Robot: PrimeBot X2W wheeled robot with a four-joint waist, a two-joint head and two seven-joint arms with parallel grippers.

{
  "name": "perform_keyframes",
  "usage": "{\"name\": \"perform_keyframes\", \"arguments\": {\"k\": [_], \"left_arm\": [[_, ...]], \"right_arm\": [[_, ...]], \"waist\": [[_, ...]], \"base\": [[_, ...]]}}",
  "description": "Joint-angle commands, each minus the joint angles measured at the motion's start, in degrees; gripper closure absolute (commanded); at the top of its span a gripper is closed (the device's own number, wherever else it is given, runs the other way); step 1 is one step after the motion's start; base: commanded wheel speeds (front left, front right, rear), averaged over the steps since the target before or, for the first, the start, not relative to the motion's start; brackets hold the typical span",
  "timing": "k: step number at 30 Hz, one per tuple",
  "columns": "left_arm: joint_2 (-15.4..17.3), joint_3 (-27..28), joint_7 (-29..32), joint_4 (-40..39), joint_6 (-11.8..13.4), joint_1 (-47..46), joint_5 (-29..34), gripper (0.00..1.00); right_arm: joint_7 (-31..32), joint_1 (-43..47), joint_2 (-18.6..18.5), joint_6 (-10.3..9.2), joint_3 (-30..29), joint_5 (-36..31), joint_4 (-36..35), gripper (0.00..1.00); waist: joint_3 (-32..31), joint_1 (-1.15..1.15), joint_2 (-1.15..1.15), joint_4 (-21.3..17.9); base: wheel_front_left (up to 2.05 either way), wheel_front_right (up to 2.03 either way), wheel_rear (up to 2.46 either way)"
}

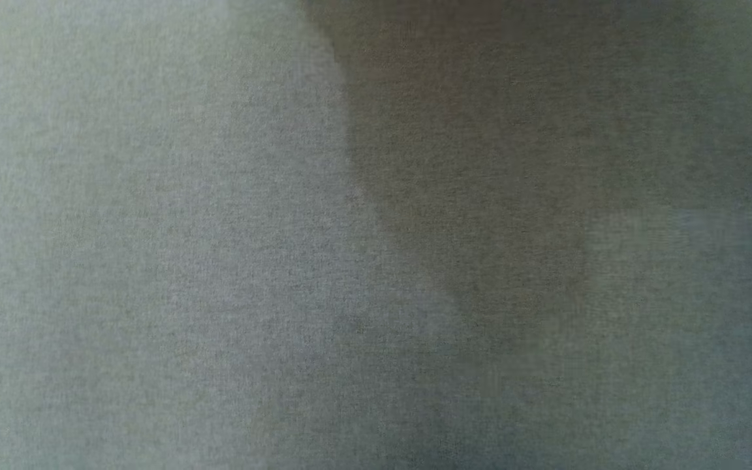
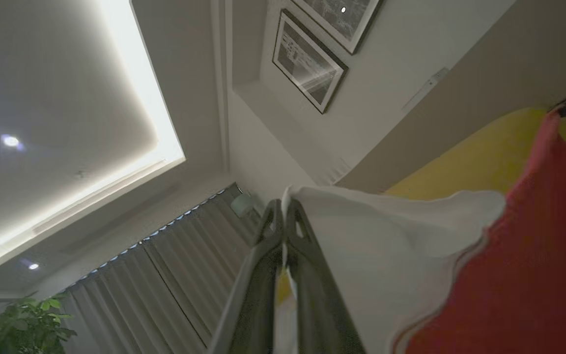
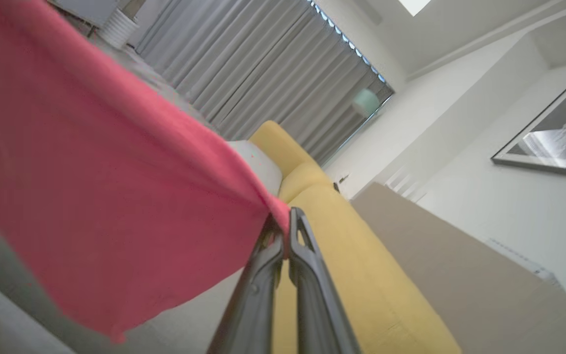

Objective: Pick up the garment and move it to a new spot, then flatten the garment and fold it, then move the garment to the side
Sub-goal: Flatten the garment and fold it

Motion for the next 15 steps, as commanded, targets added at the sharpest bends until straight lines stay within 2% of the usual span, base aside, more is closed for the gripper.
{"name": "perform_keyframes", "arguments": {"k": [1,7,15], "left_arm": [[3.2,1.3,0.2,-2.2,-0.2,0.7,-0.4,1.00],[5.8,-1.5,0.2,-9.2,-1.1,19.3,-1.0,1.00],[8.7,-2.9,0.2,-15.3,0.1,45.5,-2.4,1.00]], "right_arm": [[-0.6,1.7,-0.4,0.39,-0.3,-0.2,-0.6,1.00],[-3.1,12.9,2.2,0.39,0.1,0.7,4.4,1.00],[-4.8,32.3,5.7,0.39,-1.9,2.4,4.5,1.00]], "waist": [[0.9,-0.02,0.00,0.6],[0.9,-0.02,0.00,0.9],[-6.4,-0.02,0.00,-0.9]], "base": [[0.00,0.00,0.00],[0.00,0.00,0.00],[0.00,0.00,0.00]]}}
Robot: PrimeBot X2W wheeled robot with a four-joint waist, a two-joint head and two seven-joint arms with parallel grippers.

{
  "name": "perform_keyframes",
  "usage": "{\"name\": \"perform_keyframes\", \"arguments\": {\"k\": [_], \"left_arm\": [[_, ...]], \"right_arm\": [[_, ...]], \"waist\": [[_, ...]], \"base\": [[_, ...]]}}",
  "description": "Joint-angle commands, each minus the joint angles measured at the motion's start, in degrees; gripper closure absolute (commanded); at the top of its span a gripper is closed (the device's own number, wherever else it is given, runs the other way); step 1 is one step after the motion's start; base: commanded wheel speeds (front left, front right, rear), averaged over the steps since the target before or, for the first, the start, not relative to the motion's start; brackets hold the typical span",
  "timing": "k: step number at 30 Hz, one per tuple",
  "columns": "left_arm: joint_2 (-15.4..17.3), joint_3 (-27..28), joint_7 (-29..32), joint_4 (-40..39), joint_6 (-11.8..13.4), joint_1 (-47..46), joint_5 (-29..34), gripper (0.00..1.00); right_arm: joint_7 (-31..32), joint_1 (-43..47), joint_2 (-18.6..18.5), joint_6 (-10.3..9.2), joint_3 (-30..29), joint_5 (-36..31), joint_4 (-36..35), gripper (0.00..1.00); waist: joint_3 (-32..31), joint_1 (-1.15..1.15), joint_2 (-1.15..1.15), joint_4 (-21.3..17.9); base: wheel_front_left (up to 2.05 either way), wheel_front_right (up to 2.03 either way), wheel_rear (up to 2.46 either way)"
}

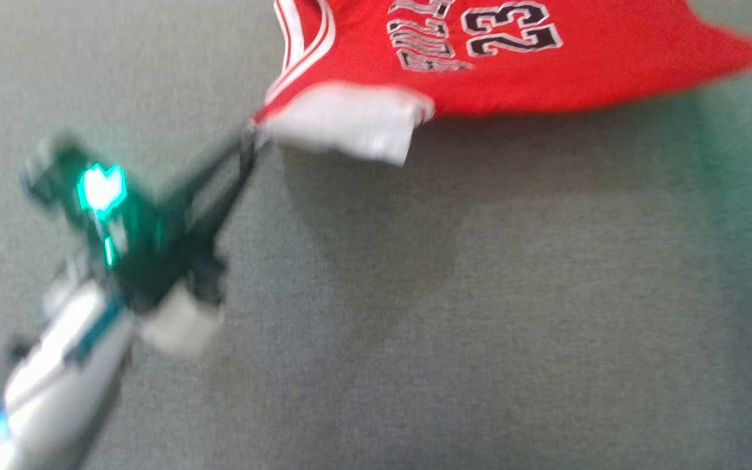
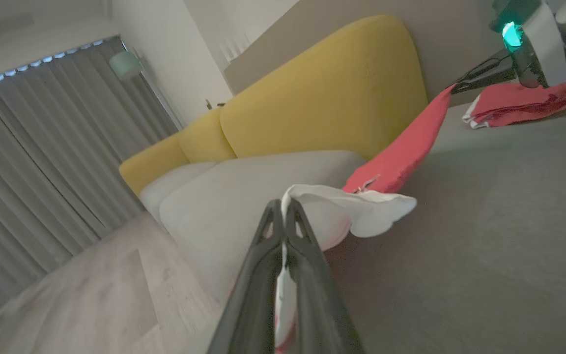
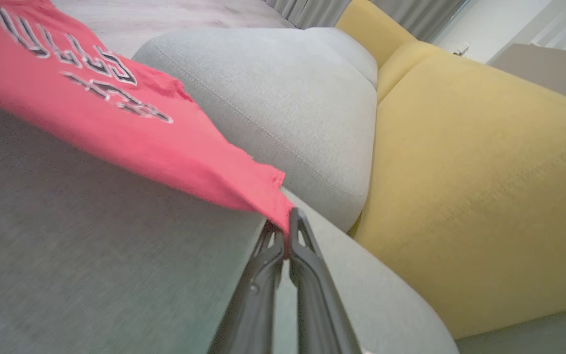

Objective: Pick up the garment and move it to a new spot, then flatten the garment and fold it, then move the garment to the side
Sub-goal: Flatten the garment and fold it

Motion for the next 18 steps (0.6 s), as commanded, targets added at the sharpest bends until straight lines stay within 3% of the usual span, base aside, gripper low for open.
{"name": "perform_keyframes", "arguments": {"k": [1,10,18], "left_arm": [[2.9,2.7,0.1,-2.3,0.6,1.2,-1.0,1.00],[4.5,2.1,0.1,-6.1,2.9,26.6,-3.5,1.00],[6.1,0.5,0.1,-6.2,1.2,36.1,-4.9,1.00]], "right_arm": [[-0.9,2.9,-1.0,0.39,-0.6,0.3,-2.0,1.00],[-1.0,27.2,0.4,0.39,-8.3,-1.8,-10.7,1.00],[2.7,42.1,2.8,0.39,-15.0,-3.1,-18.9,1.00]], "waist": [[-3.2,0.01,0.00,-1.1],[-12.8,0.01,0.00,-1.3],[-17.8,0.01,0.00,-0.7]], "base": [[0.00,0.00,0.00],[0.00,0.00,0.00],[0.00,0.00,0.00]]}}
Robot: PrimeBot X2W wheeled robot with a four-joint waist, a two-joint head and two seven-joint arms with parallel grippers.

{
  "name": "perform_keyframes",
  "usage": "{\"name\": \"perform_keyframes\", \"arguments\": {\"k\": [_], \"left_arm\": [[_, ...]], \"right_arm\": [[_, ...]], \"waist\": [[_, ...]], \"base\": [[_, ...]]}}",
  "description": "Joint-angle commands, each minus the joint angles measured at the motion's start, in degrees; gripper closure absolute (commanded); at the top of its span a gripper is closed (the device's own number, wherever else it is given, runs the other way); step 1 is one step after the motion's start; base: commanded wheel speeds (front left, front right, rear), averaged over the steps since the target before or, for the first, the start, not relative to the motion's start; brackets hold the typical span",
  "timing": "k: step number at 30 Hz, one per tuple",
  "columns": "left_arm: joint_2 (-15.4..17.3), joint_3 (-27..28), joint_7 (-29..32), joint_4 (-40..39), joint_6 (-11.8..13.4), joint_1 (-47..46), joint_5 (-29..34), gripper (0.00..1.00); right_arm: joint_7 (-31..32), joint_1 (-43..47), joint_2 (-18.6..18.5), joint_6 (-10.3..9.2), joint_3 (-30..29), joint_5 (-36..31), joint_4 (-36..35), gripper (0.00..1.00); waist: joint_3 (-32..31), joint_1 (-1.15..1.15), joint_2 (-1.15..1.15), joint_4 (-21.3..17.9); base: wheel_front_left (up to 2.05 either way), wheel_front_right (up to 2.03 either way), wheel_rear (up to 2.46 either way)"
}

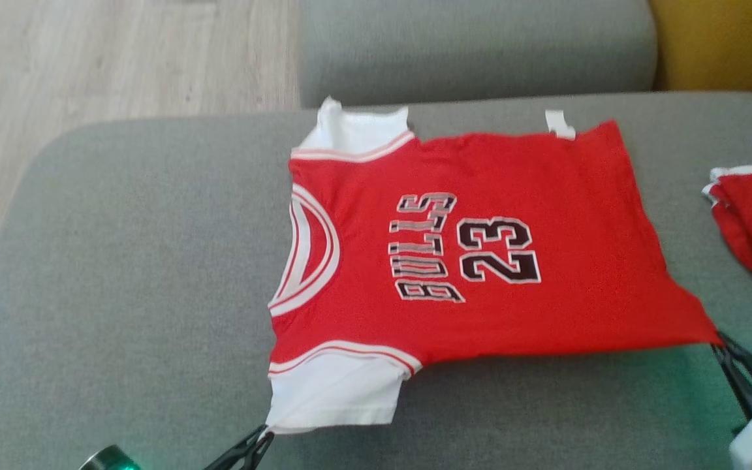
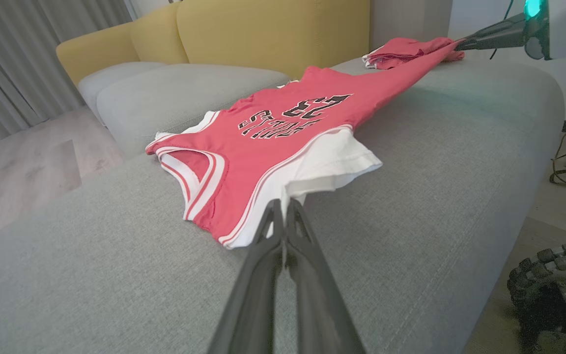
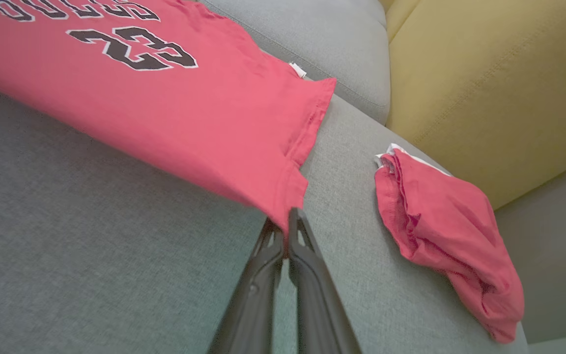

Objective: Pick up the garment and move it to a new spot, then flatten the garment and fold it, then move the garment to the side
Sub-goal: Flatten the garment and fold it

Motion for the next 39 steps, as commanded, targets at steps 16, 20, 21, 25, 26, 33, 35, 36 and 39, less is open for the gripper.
{"name": "perform_keyframes", "arguments": {"k": [16,20,21,25,26,33,35,36,39], "left_arm": [[-1.4,1.0,-0.1,1.5,-2.6,-25.6,3.2,1.00],[-2.4,-0.7,-0.1,4.6,-2.8,-35.3,3.2,1.00],[-2.4,-1.1,-0.1,5.4,-2.8,-37.4,3.3,1.00],[-3.2,-1.2,-0.1,9.1,-2.8,-44.5,3.4,1.00],[-3.5,-0.9,-0.1,9.9,-2.8,-45.8,3.5,1.00],[-5.1,0.2,-0.1,14.5,-2.5,-50.8,6.2,1.00],[-5.3,0.9,-0.1,15.1,-2.1,-51.5,6.6,1.00],[-5.2,1.0,-0.1,15.3,-2.1,-51.9,7.1,1.00],[-5.0,1.5,-0.1,15.4,-1.4,-52.8,8.2,1.00]], "right_arm": [[10.1,-5.5,-0.5,0.39,-4.6,-0.8,-10.8,1.00],[12.1,-10.8,-1.3,0.39,-3.8,-0.2,-10.6,1.00],[12.8,-12.1,-1.4,0.39,-3.6,-0.1,-10.3,1.00],[14.3,-16.7,-1.8,0.39,-3.0,0.4,-8.7,1.00],[14.3,-17.8,-1.8,0.39,-2.8,0.7,-8.0,1.00],[13.4,-24.4,-1.3,0.39,0.6,2.5,-3.0,1.00],[12.7,-25.9,-1.3,0.39,1.5,2.9,-1.3,1.00],[12.4,-26.5,-1.2,0.39,1.9,2.9,-0.6,1.00],[10.9,-28.5,-1.1,0.39,2.9,3.6,2.1,0.97]], "waist": [[8.1,0.02,-0.01,-0.1],[12.1,0.02,-0.01,-0.9],[12.9,0.02,-0.01,-1.0],[15.9,0.02,-0.01,-1.3],[16.6,0.02,-0.01,-1.3],[20.0,0.02,-0.01,-1.6],[20.6,0.02,-0.01,-1.6],[20.8,0.02,-0.01,-1.6],[21.4,0.02,-0.01,-1.4]], "base": [[0.00,0.00,0.00],[0.00,0.00,0.00],[0.00,0.00,0.00],[0.00,0.00,0.00],[0.00,0.00,0.00],[0.00,0.00,0.00],[0.00,0.00,0.00],[0.00,0.00,0.00],[0.00,0.00,0.00]]}}
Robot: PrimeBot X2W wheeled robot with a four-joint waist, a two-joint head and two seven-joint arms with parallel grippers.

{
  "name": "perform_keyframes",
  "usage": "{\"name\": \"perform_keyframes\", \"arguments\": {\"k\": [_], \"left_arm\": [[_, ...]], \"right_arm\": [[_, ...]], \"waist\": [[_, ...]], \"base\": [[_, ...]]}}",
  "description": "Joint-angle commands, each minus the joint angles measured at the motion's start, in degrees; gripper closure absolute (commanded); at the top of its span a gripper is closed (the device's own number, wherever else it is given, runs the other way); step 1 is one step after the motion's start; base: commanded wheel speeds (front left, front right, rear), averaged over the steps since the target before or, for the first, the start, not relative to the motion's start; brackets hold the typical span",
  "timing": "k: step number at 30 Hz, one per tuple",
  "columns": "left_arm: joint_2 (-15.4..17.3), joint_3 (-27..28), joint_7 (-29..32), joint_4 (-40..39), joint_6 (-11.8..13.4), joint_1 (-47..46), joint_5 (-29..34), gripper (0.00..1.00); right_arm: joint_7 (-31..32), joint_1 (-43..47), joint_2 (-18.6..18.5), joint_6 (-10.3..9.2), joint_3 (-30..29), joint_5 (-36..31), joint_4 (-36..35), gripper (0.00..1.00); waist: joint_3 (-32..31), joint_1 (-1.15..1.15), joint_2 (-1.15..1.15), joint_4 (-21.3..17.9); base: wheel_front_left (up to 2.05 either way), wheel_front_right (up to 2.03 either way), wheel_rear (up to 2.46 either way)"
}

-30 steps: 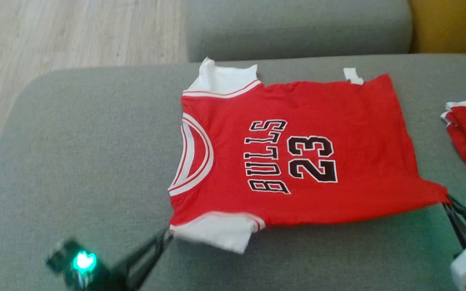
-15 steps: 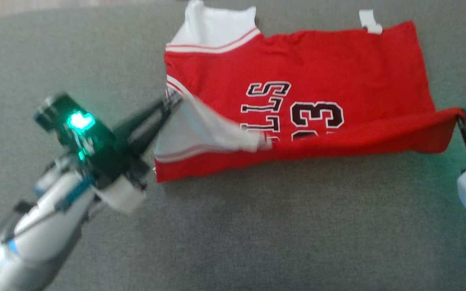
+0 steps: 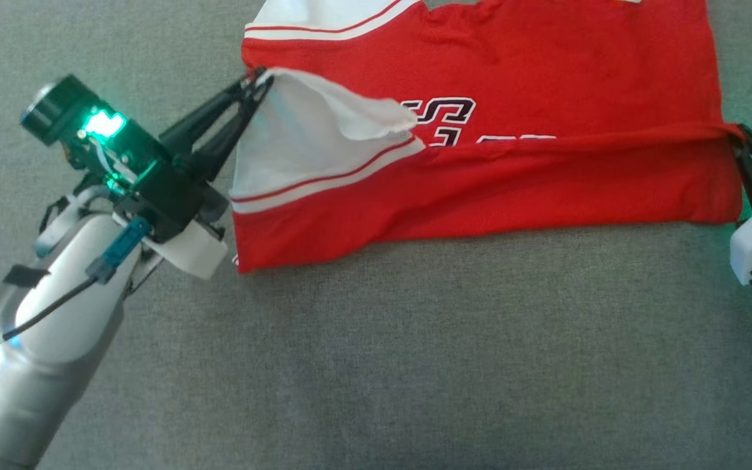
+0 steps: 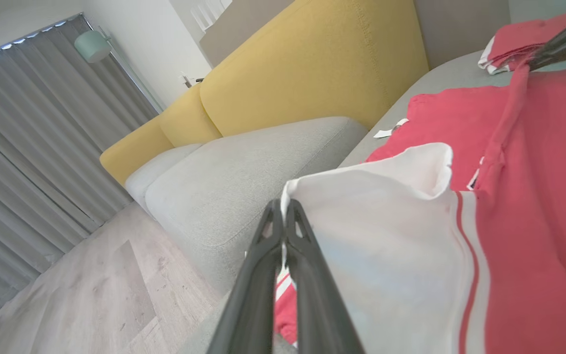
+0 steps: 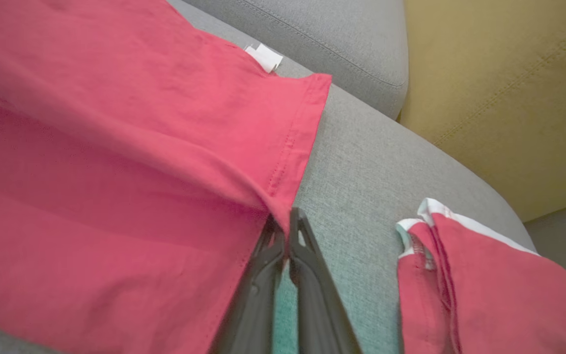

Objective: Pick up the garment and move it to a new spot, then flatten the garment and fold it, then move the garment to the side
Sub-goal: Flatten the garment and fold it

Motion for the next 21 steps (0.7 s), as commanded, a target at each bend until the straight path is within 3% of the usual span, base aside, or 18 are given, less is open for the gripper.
{"name": "perform_keyframes", "arguments": {"k": [1,2,3,4,10,12,15,21], "left_arm": [[2.0,3.3,-0.1,-1.5,1.3,-3.1,0.7,1.00],[1.9,3.4,-0.1,-1.4,1.7,-3.1,0.9,0.89],[1.8,3.5,-0.1,-1.3,2.0,-3.2,1.2,0.51],[1.8,3.6,-0.1,-1.3,2.4,-3.2,1.4,0.00],[1.2,4.4,-0.1,-0.7,5.5,-1.1,1.7,0.00],[0.3,5.6,-0.1,0.0,7.8,1.1,0.7,0.00],[-2.4,7.8,-0.1,0.4,10.9,6.4,-2.7,0.00],[-8.6,10.3,-0.1,1.6,13.9,18.3,-9.8,0.00]], "right_arm": [[-1.8,-1.4,-1.6,0.39,1.0,0.9,0.5,0.80],[-2.8,-2.2,-1.5,0.39,1.0,1.0,1.3,0.18],[-3.8,-2.8,-1.2,0.39,0.9,1.0,2.0,0.00],[-5.1,-3.5,-0.8,0.39,0.8,0.9,2.6,0.00],[-10.7,-4.6,1.3,0.39,0.4,-0.2,5.4,0.00],[-12.5,-4.2,2.5,0.39,-0.5,-0.5,5.6,0.00],[-14.0,-2.4,4.7,0.39,-2.3,-0.8,5.2,0.00],[-15.1,2.4,8.3,0.39,-4.1,-1.3,3.2,0.00]], "waist": [[0.4,-0.01,0.00,0.2],[0.5,-0.01,0.00,0.3],[0.5,-0.01,0.00,0.3],[0.5,-0.01,0.00,0.3],[-0.8,-0.01,0.00,-0.1],[-1.7,-0.01,0.00,-0.3],[-3.2,-0.01,0.00,-0.5],[-5.0,-0.01,0.00,-1.1]], "base": [[0.00,0.00,0.00],[0.00,0.00,0.00],[0.00,0.00,0.00],[0.00,0.00,0.00],[0.00,0.00,0.00],[0.00,0.00,0.00],[0.00,0.00,0.00],[0.00,0.00,0.00]]}}
